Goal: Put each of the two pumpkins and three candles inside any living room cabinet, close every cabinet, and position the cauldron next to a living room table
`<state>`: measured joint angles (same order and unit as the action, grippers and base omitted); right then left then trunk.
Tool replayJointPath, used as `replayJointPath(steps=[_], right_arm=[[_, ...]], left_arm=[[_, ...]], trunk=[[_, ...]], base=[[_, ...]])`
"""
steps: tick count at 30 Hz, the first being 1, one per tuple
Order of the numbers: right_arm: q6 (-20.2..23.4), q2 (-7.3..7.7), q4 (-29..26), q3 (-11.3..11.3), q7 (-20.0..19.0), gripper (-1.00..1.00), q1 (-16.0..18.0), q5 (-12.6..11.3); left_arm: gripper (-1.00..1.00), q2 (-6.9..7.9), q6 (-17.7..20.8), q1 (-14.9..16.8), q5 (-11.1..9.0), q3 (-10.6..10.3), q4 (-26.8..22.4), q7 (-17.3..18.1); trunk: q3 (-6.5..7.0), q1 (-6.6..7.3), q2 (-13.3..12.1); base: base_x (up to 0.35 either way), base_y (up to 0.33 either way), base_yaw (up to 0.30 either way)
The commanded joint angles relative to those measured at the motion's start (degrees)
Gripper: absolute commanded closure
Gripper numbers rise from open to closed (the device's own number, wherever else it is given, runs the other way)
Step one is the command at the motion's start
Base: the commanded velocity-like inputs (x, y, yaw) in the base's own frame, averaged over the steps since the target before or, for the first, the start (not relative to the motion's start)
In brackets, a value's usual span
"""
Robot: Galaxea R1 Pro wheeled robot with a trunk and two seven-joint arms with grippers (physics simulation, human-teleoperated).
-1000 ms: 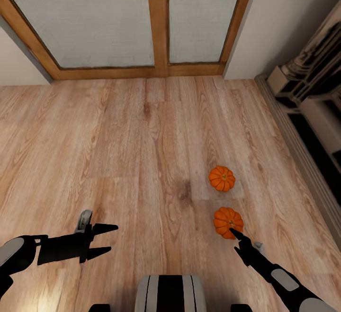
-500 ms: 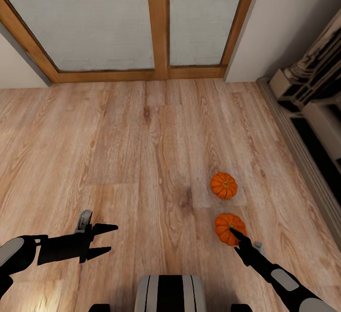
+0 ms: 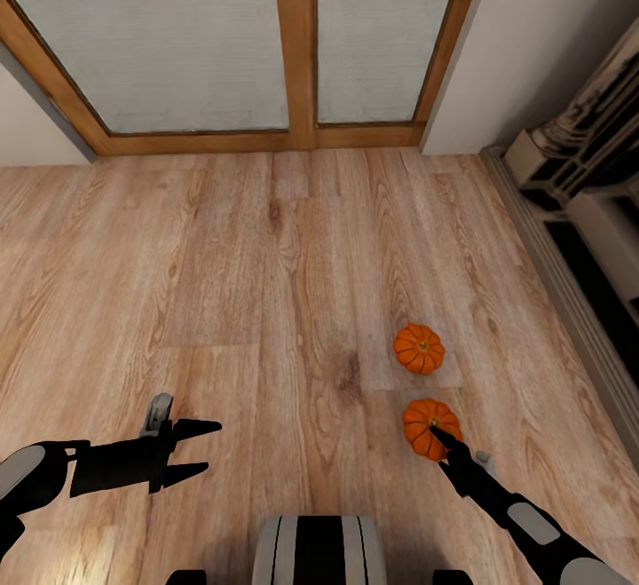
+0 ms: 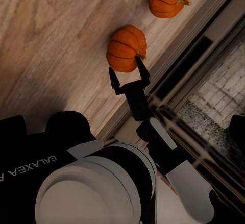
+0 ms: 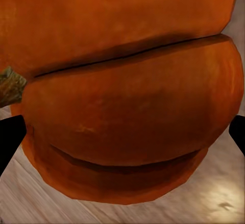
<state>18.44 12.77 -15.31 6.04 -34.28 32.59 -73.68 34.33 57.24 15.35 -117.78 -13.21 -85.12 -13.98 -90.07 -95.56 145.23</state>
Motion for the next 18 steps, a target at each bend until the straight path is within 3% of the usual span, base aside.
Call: replayJointPath(steps=[1, 10, 11, 18], right_arm=[[0.1, 0.06, -0.1, 0.4, -0.1, -1.00, 0.0, -0.6], [0.0, 0.06, -0.3, 0.5, -0.2, -1.00, 0.0, -0.6], [0.0, 0.06, -0.3, 0.5, -0.2, 1.00, 0.0, -0.6], [0.0, 0.06, -0.3, 0.5, -0.2, 1.00, 0.0, -0.6]], left_arm=[[-1.00, 0.04, 0.0, 0.0, -0.6, -0.1, 0.0, -0.5], [-1.00, 0.04, 0.0, 0.0, -0.5, -0.1, 0.0, -0.5], [-1.00, 0.04, 0.0, 0.0, -0.5, -0.1, 0.0, -0.5], [-1.00, 0.04, 0.0, 0.0, -0.5, -0.1, 0.0, -0.5]], trunk=[[-0.03, 0.01, 0.0], [-0.03, 0.01, 0.0], [-0.03, 0.01, 0.0], [-0.03, 0.01, 0.0]], base=[[0.000, 0.000, 0.000], [0.000, 0.000, 0.000], [0.000, 0.000, 0.000], [0.000, 0.000, 0.000]])
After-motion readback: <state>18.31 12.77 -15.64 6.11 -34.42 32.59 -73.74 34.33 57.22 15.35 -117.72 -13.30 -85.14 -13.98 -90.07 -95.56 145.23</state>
